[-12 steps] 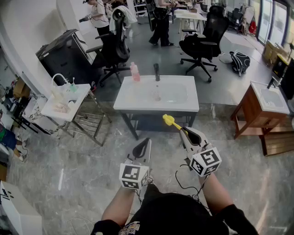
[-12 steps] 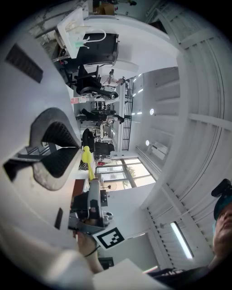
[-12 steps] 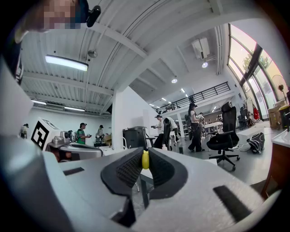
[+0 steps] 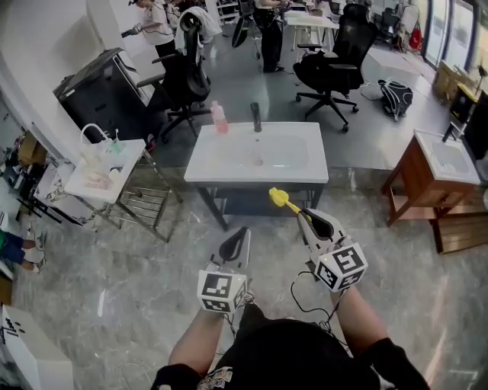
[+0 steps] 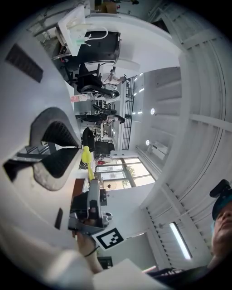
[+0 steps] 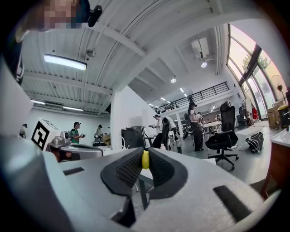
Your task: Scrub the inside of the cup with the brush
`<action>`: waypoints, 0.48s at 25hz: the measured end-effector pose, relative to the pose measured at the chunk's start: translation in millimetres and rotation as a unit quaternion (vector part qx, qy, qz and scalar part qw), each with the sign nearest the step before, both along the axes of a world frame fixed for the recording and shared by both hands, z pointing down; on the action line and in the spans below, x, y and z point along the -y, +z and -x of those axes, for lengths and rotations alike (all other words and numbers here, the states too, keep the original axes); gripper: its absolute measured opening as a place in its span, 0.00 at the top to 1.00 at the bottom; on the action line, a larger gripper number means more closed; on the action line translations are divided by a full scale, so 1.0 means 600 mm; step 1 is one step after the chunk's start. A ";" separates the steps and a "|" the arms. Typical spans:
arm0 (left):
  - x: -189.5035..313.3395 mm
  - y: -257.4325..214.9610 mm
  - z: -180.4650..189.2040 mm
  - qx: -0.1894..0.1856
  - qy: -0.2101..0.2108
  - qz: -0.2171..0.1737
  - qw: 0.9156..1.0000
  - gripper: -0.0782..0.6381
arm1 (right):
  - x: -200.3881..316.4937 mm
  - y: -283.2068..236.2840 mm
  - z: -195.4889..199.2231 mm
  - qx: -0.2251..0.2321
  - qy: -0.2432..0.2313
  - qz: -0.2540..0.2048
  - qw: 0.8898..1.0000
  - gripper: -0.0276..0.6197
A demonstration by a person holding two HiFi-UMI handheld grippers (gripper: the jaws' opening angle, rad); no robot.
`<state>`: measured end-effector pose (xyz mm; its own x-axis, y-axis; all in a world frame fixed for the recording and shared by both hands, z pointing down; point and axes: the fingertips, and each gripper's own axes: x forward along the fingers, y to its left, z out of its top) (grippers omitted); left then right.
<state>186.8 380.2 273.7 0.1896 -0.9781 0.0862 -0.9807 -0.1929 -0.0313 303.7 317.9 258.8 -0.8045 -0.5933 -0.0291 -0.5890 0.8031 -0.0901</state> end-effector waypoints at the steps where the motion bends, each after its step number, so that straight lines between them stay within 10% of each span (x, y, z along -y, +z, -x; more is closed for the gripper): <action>1: 0.003 0.003 0.000 0.001 0.000 0.001 1.000 0.88 | 0.003 0.002 0.000 0.000 0.000 0.002 1.000 0.90; 12: 0.044 0.022 0.044 -0.006 0.006 0.014 1.000 0.87 | 0.048 0.018 0.040 -0.007 0.005 0.017 1.000 0.90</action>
<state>160.5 353.8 286.9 0.2027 -0.9729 0.1116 -0.9785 -0.2055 -0.0147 279.9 289.3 269.9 -0.7982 -0.6023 0.0013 -0.5989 0.7934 -0.1087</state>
